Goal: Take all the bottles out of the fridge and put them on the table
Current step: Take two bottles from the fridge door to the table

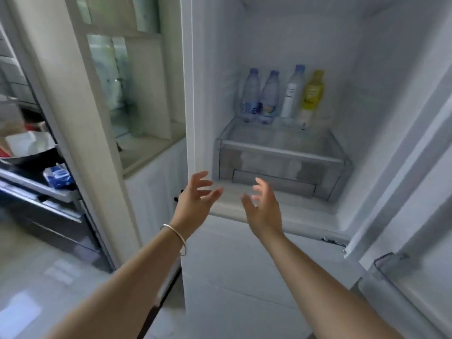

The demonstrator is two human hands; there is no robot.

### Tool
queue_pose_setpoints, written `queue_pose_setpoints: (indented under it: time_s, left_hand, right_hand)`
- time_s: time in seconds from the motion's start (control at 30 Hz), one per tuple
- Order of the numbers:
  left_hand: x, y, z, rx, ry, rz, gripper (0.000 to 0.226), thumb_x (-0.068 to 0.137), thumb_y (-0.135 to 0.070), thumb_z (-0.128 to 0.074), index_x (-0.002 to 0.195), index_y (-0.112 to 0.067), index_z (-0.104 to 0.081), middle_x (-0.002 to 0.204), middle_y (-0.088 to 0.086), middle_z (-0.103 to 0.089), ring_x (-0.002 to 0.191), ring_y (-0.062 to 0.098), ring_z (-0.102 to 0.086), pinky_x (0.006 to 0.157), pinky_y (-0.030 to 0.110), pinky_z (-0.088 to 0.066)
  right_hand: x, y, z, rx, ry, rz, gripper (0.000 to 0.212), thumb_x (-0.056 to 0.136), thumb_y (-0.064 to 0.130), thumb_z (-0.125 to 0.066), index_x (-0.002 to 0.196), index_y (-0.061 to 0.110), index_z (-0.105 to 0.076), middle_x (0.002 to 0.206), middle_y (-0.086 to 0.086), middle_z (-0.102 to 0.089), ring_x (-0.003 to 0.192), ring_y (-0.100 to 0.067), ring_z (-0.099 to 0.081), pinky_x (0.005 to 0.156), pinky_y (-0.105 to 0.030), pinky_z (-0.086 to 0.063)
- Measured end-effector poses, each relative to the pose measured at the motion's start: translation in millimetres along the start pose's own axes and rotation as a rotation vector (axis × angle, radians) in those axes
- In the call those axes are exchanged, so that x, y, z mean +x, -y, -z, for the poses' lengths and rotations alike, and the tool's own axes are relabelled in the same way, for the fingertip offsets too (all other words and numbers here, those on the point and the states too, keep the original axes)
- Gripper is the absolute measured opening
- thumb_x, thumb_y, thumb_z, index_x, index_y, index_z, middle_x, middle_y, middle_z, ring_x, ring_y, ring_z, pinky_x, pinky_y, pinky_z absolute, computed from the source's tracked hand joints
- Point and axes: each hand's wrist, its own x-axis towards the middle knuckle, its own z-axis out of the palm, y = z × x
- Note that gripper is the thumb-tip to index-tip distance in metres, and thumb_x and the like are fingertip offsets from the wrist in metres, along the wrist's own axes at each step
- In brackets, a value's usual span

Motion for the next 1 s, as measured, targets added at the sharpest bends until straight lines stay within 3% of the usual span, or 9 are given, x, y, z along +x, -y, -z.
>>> queue_pose_setpoints:
  time_s: [0.13,0.27,0.33,0.47,0.57,0.67,0.8,0.93,1.0]
  left_hand:
    - [70,-20,-36,-0.090,0.103,-0.095,0.038,0.085,-0.023,-0.066,0.117,-0.027,-0.047,0.096,-0.006,-0.058,0.078,0.003,-0.058,0.059,0.006,-0.044]
    - [149,-37,-70,-0.261,0.129,-0.065,0.029,0.084,-0.024,-0.067,0.105,-0.035,-0.049,0.095,-0.008,-0.060,0.080,0.010,-0.058,0.071,0.027,-0.047]
    - [190,-43,-91,-0.287,0.095,-0.074,0.027,0.082,-0.025,-0.067,0.100,-0.037,-0.051,0.089,-0.011,-0.060,0.079,0.010,-0.058,0.072,0.031,-0.046]
    - [258,-54,-136,-0.297,0.105,-0.103,0.035,0.087,-0.006,-0.060,0.118,-0.016,-0.047,0.083,-0.010,-0.055,0.065,-0.006,-0.056,0.059,0.010,-0.044]
    - [304,-57,-154,-0.251,0.076,-0.108,0.020,0.087,-0.006,-0.059,0.097,-0.021,-0.050,0.077,-0.016,-0.056,0.067,-0.002,-0.055,0.059,0.015,-0.042]
    - [338,-56,-166,-0.185,0.050,-0.160,0.034,0.085,0.002,-0.059,0.070,-0.027,-0.046,0.055,-0.015,-0.058,0.050,-0.010,-0.054,0.056,0.018,-0.040]
    - [374,-42,-178,-0.111,-0.082,-0.270,0.013,0.065,-0.012,-0.068,0.072,-0.006,-0.058,0.069,0.004,-0.061,0.057,0.002,-0.055,0.056,0.025,-0.046]
    - [406,-35,-190,-0.075,-0.173,-0.357,0.017,0.062,-0.023,-0.066,0.067,-0.015,-0.052,0.063,-0.005,-0.059,0.052,-0.003,-0.051,0.051,0.015,-0.042]
    - [418,-34,-194,-0.083,-0.208,-0.380,0.024,0.063,-0.029,-0.065,0.063,-0.019,-0.044,0.058,-0.007,-0.052,0.050,-0.002,-0.046,0.049,0.016,-0.039]
  right_hand:
    - [56,-3,25,-0.073,-0.155,0.090,0.051,0.089,0.031,-0.059,0.134,0.018,-0.040,0.128,-0.002,-0.053,0.108,-0.017,-0.055,0.091,-0.037,-0.046]
    - [134,-4,49,-0.086,-0.316,0.104,0.050,0.087,0.025,-0.061,0.132,0.012,-0.042,0.115,0.003,-0.052,0.102,-0.017,-0.055,0.090,-0.035,-0.046]
    - [177,-9,52,-0.025,-0.332,0.066,0.051,0.086,0.020,-0.062,0.132,0.012,-0.041,0.111,0.005,-0.050,0.099,-0.019,-0.056,0.090,-0.038,-0.047]
    - [260,-23,49,0.055,-0.350,0.042,0.050,0.083,0.021,-0.064,0.128,0.014,-0.044,0.109,0.000,-0.053,0.094,-0.022,-0.059,0.088,-0.042,-0.050]
    - [313,-27,46,0.060,-0.330,0.057,0.050,0.084,0.022,-0.065,0.128,0.013,-0.045,0.113,-0.004,-0.056,0.097,-0.024,-0.061,0.083,-0.033,-0.050]
    - [351,-27,43,0.099,-0.301,0.051,0.051,0.085,0.024,-0.064,0.131,0.013,-0.042,0.116,-0.003,-0.053,0.105,-0.023,-0.058,0.084,-0.032,-0.048]
    - [385,-28,35,0.109,-0.213,0.064,0.061,0.085,0.030,-0.065,0.136,0.012,-0.037,0.123,0.001,-0.049,0.109,-0.015,-0.052,0.090,-0.029,-0.045]
    - [409,-32,30,0.107,-0.170,0.093,0.048,0.087,0.019,-0.065,0.128,0.008,-0.042,0.101,0.006,-0.043,0.091,-0.006,-0.044,0.067,-0.001,-0.035]
    - [419,-36,26,0.133,-0.160,0.088,0.049,0.086,0.018,-0.065,0.128,0.011,-0.041,0.100,0.009,-0.045,0.093,-0.005,-0.047,0.063,-0.001,-0.035]
